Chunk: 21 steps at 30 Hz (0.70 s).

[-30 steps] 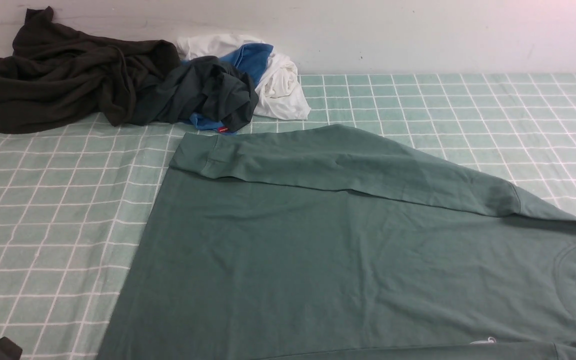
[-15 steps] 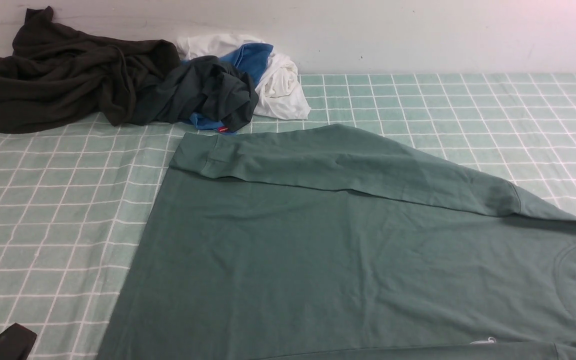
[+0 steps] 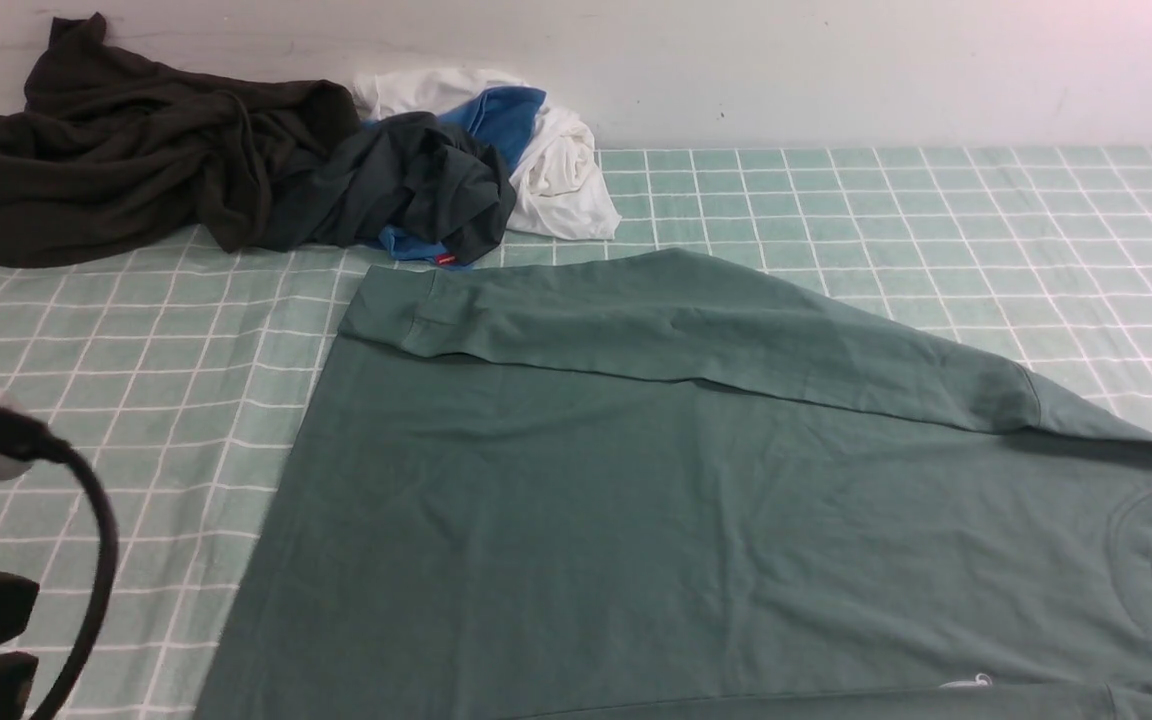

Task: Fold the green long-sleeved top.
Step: Use the left arm to clamp the cuff closest to it

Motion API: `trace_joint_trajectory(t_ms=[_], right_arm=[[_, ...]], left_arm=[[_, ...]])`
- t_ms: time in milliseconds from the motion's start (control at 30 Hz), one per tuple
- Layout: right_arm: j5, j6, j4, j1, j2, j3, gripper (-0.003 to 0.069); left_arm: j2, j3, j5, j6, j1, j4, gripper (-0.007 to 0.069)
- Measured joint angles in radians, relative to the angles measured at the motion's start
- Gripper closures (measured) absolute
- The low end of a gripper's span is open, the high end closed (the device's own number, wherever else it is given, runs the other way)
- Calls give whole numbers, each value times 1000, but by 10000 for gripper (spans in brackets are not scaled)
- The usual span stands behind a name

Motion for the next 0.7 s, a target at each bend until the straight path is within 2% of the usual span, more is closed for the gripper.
trace_joint_trajectory(t_ms=[67, 200, 267, 333, 533, 700], right_arm=[[153, -22, -14, 38, 115, -96, 673], [381, -17, -82, 181, 238, -151, 673], [439, -1, -115, 216, 259, -149, 673], [499, 50, -204, 301, 280, -140, 673], [511, 112, -330, 340, 282, -129, 673], [503, 120, -332, 340, 282, -129, 673]], left_arm=[[116, -51, 60, -24, -88, 78, 603], [293, -44, 91, -54, -290, 136, 508], [343, -34, 88, -58, -328, 143, 467], [461, -9, 40, -66, -416, 161, 345], [673, -3, -154, -88, -472, 220, 177], [829, -3, -241, -106, -472, 240, 165]])
